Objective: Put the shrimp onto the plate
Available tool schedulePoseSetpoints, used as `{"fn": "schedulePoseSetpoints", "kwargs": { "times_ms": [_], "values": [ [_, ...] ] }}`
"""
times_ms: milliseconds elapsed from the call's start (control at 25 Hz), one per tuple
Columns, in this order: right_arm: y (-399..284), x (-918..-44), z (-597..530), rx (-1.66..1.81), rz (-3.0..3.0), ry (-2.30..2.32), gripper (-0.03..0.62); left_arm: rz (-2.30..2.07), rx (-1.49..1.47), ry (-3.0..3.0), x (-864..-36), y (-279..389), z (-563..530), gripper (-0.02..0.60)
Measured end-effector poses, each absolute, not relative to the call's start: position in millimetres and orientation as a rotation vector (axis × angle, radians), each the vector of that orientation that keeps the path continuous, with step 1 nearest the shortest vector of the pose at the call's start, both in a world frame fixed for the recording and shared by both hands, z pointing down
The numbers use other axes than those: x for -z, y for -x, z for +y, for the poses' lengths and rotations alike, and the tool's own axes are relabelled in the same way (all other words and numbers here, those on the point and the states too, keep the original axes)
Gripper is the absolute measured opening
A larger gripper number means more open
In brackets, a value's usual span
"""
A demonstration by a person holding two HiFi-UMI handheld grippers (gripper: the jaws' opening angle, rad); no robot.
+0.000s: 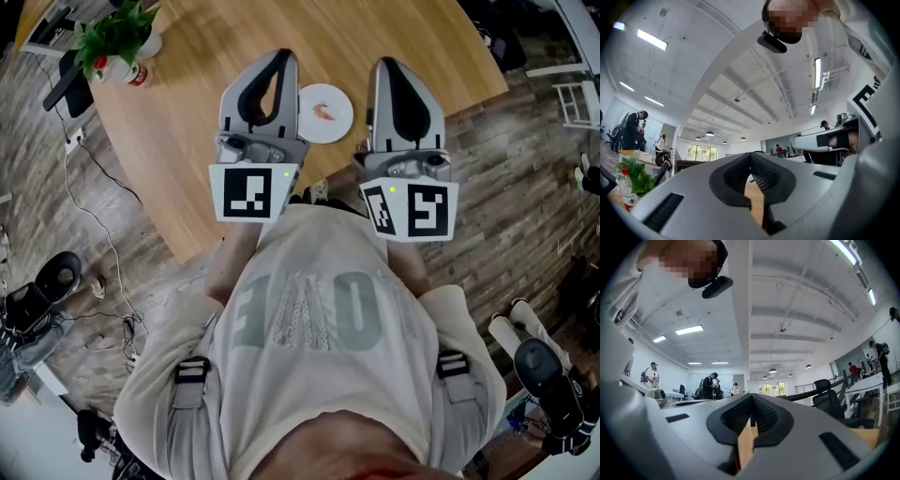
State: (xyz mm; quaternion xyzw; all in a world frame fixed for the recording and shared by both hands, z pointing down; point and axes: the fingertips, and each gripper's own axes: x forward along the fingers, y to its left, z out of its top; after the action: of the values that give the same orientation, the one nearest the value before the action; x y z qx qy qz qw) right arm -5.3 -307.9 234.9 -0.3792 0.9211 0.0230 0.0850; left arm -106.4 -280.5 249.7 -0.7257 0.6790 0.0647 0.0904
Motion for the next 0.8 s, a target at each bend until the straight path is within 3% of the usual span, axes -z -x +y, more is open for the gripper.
{"fn": "schedulePoseSetpoints", "kwargs": {
  "times_ms": [800],
  "values": [
    [-8.7,-262.0,-310.4,-0.013,2.790,1.188,0.018,2.011,-0.162,2.156,-251.4,103.9,-282.3,0.009]
  ]
}}
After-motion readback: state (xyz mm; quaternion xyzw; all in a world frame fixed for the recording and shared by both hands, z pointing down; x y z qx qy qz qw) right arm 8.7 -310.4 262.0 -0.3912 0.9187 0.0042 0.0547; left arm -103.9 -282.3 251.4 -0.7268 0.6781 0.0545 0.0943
